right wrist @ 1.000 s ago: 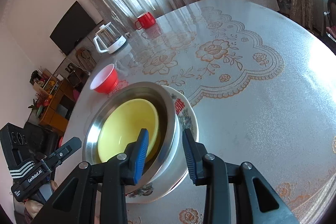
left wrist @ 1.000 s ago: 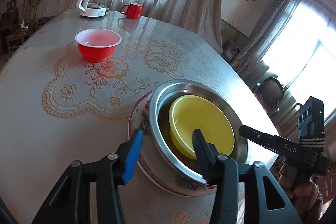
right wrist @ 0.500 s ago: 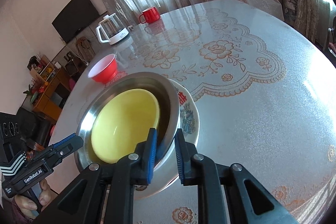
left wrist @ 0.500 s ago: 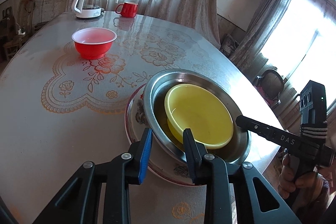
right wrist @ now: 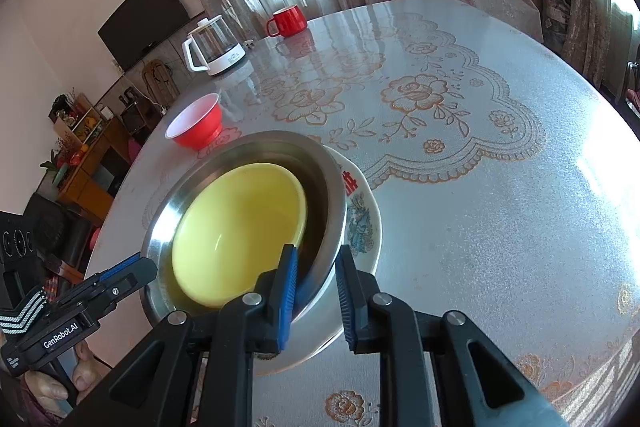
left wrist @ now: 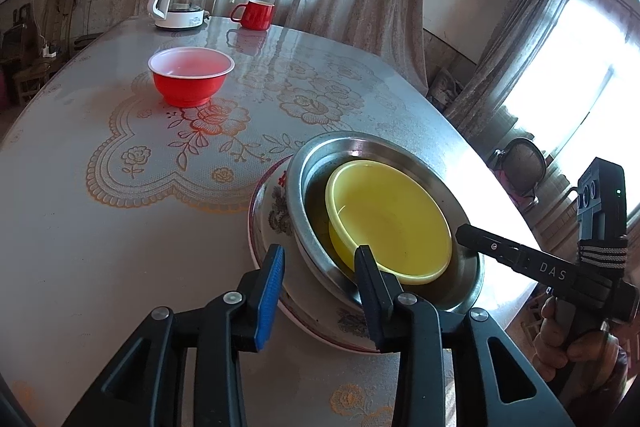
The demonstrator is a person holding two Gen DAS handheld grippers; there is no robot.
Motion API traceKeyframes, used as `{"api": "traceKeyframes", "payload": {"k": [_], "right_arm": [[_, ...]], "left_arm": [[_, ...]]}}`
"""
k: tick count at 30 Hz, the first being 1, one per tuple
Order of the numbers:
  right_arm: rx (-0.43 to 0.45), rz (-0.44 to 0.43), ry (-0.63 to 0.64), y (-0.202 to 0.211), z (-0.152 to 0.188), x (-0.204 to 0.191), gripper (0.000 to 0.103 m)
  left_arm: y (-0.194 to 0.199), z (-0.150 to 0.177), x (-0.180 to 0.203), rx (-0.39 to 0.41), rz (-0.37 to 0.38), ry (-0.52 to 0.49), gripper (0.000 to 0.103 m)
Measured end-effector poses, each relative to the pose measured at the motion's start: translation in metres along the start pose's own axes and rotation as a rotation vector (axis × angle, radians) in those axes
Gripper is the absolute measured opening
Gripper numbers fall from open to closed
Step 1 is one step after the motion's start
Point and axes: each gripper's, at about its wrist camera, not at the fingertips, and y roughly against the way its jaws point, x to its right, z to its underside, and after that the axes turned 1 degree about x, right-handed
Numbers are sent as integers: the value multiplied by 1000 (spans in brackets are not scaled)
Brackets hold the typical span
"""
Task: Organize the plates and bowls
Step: 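Open both grippers and lift them away from the yellow bowl rim, then move both grippers over to the red-and-white bowl on the table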
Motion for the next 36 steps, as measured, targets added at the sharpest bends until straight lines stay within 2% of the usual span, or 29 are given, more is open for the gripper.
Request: {"api": "traceKeyframes", "payload": {"k": [4,10,16,26,36], "right_arm": [[28,27,7,5,-4,1,21],[90,40,14,19,-18,1,28],[109,-6,48,23,-32,-13,29],[47,-163,83,3,-45,-49,29],[-18,-244,87,-17,-55,-74,29]], "left_arm": [[0,-1,-2,5,-22,-4,41],[2,-1,-3,18,-41,-17,42],[2,-3,-8,23,-44,-8,46],[6,-6,-21,37,-56,21,47],[-2,-6,-46,6,-115,86,47]]}}
